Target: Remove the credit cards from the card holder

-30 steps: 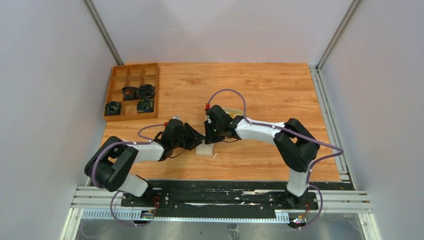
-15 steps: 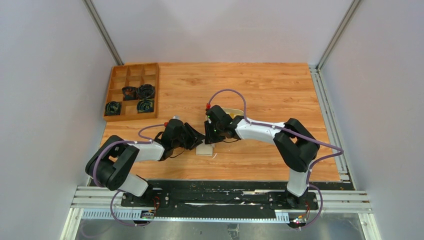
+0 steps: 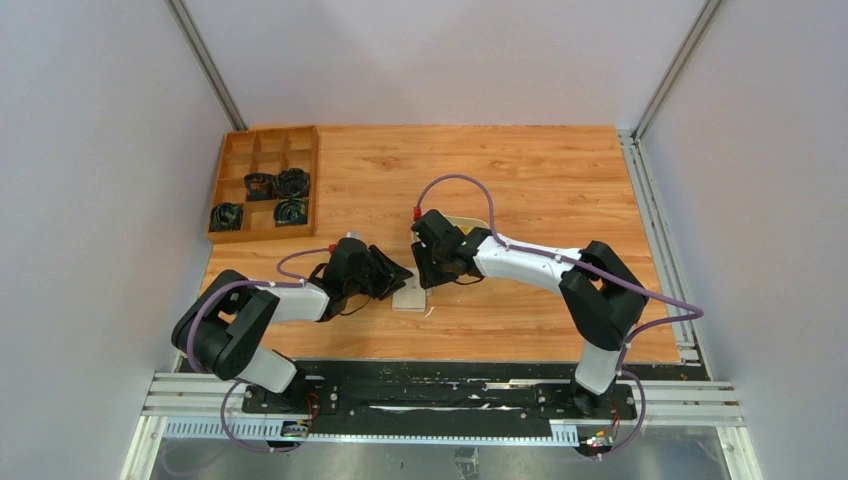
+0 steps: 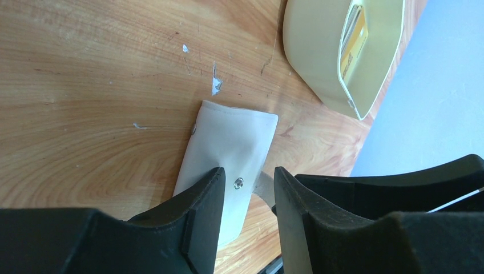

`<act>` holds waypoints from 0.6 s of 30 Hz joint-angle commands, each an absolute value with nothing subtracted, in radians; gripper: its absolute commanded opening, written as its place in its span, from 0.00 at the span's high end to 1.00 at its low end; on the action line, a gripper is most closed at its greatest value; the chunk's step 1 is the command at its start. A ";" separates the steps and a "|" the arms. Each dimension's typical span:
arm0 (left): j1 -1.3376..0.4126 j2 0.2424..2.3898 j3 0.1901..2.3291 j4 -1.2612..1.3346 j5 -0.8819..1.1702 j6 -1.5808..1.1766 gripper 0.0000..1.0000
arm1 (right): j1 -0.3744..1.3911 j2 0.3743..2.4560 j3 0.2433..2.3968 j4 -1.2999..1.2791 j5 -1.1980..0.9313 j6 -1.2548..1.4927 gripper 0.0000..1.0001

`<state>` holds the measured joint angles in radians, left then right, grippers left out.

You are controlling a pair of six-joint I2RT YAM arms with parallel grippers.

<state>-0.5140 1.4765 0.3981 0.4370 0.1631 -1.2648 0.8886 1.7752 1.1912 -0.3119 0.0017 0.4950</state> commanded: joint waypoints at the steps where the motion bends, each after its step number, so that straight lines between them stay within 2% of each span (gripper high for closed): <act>1: -0.523 1.515 0.384 0.353 0.109 -1.236 0.54 | 0.904 1.759 1.226 -0.397 0.073 0.463 0.61; 10: -0.527 1.518 0.385 0.351 0.109 -1.236 0.54 | 0.904 1.721 1.196 -0.413 0.100 0.472 0.69; 18: -0.534 1.520 0.387 0.352 0.111 -1.236 0.54 | 0.904 1.708 1.185 -0.394 0.077 0.475 0.81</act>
